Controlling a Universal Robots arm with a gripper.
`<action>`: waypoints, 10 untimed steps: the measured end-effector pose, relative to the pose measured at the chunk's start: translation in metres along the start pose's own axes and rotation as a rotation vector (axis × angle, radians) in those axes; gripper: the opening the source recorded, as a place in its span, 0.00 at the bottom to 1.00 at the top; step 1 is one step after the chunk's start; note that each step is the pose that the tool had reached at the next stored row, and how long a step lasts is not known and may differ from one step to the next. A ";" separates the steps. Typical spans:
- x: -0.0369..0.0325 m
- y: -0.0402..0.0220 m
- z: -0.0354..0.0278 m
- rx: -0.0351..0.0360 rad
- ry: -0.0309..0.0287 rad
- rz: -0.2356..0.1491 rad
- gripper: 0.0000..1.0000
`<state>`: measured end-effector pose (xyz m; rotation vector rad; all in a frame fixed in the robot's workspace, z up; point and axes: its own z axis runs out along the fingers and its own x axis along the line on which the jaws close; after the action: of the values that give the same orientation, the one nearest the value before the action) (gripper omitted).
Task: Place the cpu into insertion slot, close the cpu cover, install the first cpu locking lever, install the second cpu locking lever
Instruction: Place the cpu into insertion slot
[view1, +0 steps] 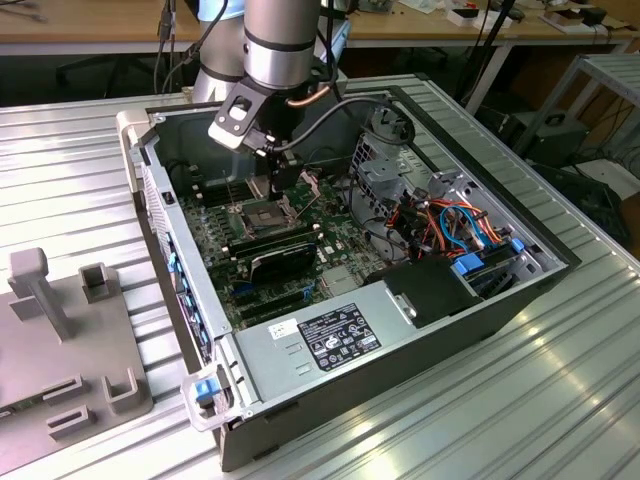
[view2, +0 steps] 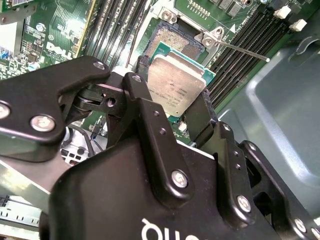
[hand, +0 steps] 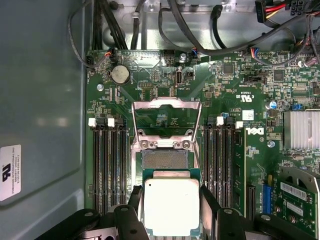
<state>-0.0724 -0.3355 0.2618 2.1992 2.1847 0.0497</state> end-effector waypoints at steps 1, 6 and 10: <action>0.0000 -0.0001 0.0007 0.0001 0.0001 0.000 0.55; 0.0001 -0.0005 0.0091 0.0002 0.0003 0.000 0.55; 0.0002 -0.0009 0.0178 0.0003 0.0003 0.000 0.55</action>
<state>-0.0723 -0.3355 0.2440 2.1994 2.1852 0.0497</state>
